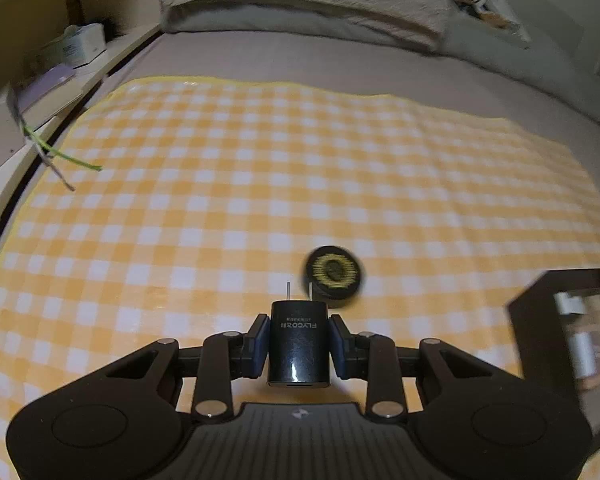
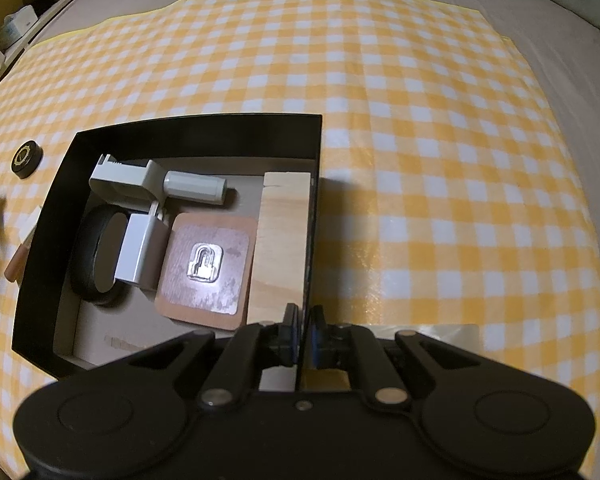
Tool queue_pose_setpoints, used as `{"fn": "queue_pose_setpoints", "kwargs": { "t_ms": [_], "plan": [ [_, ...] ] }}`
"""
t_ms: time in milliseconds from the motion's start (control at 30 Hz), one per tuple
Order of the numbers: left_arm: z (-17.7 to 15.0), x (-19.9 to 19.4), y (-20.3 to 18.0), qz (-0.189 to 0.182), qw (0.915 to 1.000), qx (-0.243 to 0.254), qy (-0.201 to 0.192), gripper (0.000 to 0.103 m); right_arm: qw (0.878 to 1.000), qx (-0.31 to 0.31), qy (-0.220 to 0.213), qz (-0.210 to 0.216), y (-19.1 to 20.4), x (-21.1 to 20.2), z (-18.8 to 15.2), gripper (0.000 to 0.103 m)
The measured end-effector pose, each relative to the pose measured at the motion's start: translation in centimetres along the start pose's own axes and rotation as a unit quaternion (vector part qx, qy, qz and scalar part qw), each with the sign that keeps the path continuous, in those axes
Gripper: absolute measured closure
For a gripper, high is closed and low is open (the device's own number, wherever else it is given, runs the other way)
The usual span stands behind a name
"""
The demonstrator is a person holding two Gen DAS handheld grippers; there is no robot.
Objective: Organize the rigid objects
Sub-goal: 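Carry the black plug charger into the box and open the left tool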
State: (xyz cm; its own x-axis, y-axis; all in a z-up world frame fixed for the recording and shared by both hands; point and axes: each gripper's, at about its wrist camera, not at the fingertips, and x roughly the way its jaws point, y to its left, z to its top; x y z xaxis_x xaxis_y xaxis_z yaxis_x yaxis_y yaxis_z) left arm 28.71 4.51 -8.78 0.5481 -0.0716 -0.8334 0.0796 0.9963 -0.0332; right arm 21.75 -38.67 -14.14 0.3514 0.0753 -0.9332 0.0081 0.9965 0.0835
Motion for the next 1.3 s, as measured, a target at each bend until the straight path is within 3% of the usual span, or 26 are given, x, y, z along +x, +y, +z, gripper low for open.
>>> {"fn": "queue_pose_setpoints", "kwargs": {
  "t_ms": [300, 500, 733, 1300],
  "plan": [
    [-0.5, -3.2, -5.6, -0.097, 0.9948, 0.028, -0.016, 0.070, 1.000, -0.002, 0.003, -0.021, 0.9, 0.3, 0.0, 0.099],
    [-0.3, -3.9, -11.6, -0.178, 0.9827, 0.048, -0.014, 0.070, 0.999, -0.002, 0.008, -0.036, 1.4, 0.1, 0.0, 0.099],
    [-1.4, -3.8, -17.7, -0.234, 0.9694, 0.074, 0.003, 0.070, 0.999, 0.009, 0.009, -0.038, 2.2, -0.1, 0.3, 0.099],
    [-5.4, 0.7, -25.9, -0.276, 0.9554, 0.069, 0.080, 0.070, 0.999, 0.031, -0.013, 0.022, -1.9, -2.0, -0.5, 0.097]
  ]
}}
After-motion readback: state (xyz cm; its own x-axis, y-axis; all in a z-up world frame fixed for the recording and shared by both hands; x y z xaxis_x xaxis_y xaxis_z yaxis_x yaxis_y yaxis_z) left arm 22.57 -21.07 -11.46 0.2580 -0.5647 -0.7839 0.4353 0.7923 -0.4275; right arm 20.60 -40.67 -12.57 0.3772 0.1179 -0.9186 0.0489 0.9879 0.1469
